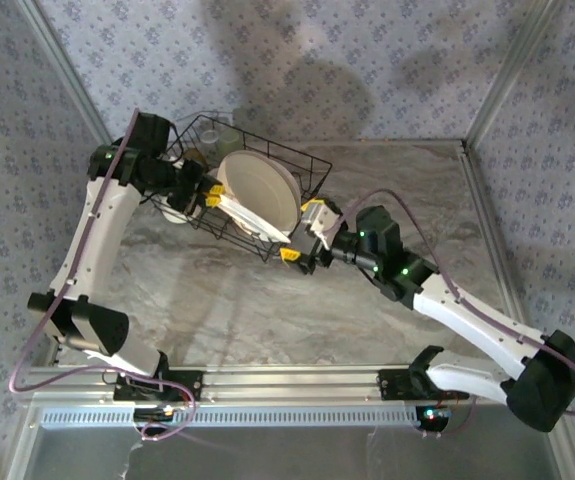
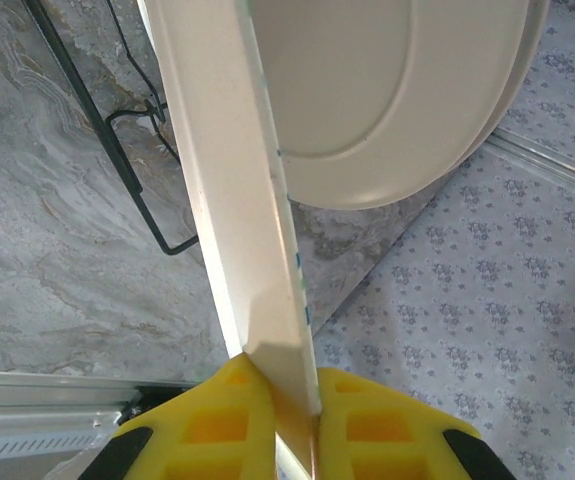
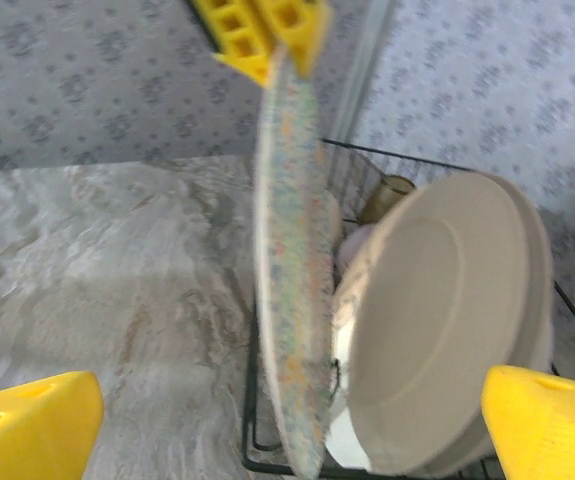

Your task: Unload the mixed dishes from the dish rack

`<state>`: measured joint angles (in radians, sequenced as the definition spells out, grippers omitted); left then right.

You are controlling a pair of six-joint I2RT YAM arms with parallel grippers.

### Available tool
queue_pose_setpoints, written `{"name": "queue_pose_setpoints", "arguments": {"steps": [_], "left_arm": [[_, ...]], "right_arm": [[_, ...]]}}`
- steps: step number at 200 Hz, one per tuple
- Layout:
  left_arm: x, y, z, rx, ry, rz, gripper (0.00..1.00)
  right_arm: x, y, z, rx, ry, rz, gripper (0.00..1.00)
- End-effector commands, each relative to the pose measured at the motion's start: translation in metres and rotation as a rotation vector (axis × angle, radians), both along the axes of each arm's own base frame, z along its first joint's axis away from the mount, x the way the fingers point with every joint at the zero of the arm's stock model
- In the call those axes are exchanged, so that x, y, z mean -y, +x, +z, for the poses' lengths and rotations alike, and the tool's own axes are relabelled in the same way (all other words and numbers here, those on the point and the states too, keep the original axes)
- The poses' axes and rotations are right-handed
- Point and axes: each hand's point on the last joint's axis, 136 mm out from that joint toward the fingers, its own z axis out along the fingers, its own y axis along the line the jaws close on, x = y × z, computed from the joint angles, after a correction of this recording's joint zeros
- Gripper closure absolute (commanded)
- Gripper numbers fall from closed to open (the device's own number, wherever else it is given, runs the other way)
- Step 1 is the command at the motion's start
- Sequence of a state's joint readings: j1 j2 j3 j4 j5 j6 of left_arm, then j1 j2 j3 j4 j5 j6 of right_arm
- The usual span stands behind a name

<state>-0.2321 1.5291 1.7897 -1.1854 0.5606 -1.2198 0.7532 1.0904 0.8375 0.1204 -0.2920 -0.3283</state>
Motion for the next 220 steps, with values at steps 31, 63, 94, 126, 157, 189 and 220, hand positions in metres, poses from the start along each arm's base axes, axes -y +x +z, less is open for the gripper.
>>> {"name": "queue_pose_setpoints", "arguments": {"steps": [31,63,94,126,157,189,220], "left_arm": [[0.011,-0.014,0.042,0.146,-0.081,-0.083,1.00],[0.010,-0.015,0.044,0.161,-0.080,-0.085,1.00],[0.008,-0.016,0.042,0.158,-0.070,-0.081,1.00],[0.006,-0.017,0.043,0.164,-0.064,-0.079,1.00],[0.003,-0.019,0.039,0.156,-0.058,-0.076,1.00],[0.000,-0.022,0.038,0.161,-0.056,-0.073,1.00],[-0.002,-0.026,0.040,0.179,-0.052,-0.077,0.95]], "right_arm": [[-0.031,0.002,0.002,0.080,-0.090,0.072,0.17],[-0.047,0.003,-0.001,0.058,-0.104,0.120,0.33],[-0.057,0.005,-0.007,0.040,-0.130,0.127,0.51],[-0.063,0.005,-0.007,0.036,-0.139,0.132,0.67],[-0.066,0.003,-0.006,0.037,-0.152,0.123,0.89],[-0.071,-0.002,-0.006,0.064,-0.170,0.108,1.00],[-0.074,-0.005,0.001,0.087,-0.162,0.098,1.00]]}}
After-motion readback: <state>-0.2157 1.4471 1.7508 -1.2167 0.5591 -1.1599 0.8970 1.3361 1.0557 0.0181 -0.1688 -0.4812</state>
